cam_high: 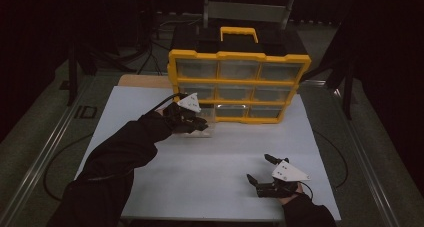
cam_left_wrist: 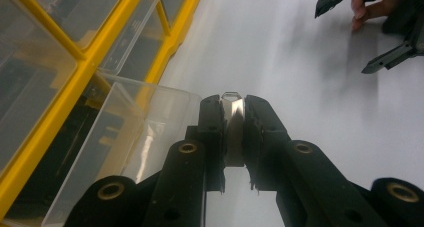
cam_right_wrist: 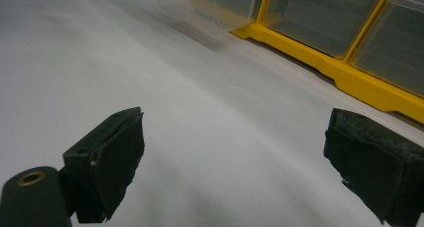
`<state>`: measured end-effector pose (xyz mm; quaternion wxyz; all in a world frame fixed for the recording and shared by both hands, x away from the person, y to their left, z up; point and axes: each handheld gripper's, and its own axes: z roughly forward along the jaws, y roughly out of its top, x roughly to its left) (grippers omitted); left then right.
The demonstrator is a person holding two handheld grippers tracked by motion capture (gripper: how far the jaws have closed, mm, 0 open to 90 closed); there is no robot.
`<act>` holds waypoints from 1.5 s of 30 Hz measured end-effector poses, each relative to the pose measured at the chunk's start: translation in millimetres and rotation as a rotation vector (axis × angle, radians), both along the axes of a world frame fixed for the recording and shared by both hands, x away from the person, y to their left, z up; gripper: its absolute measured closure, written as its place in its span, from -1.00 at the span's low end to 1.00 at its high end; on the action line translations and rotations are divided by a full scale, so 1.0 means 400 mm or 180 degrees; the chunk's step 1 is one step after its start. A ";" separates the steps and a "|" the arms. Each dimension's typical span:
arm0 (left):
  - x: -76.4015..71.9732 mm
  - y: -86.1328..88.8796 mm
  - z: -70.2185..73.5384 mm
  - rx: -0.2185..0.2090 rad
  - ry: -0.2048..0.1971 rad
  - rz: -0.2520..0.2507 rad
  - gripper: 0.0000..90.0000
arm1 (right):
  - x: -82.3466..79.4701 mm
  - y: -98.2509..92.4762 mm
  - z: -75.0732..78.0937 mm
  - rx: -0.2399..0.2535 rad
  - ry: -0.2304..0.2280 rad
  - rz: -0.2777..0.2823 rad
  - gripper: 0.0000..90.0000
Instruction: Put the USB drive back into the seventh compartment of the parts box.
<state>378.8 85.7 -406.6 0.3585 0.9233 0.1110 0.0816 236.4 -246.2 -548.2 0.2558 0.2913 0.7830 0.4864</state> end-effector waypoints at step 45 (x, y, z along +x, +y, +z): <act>0.092 0.010 -0.037 -0.0172 -0.0035 0.0808 0.77 | -0.001 -0.001 -0.001 -0.0018 -0.0011 0.0008 -0.79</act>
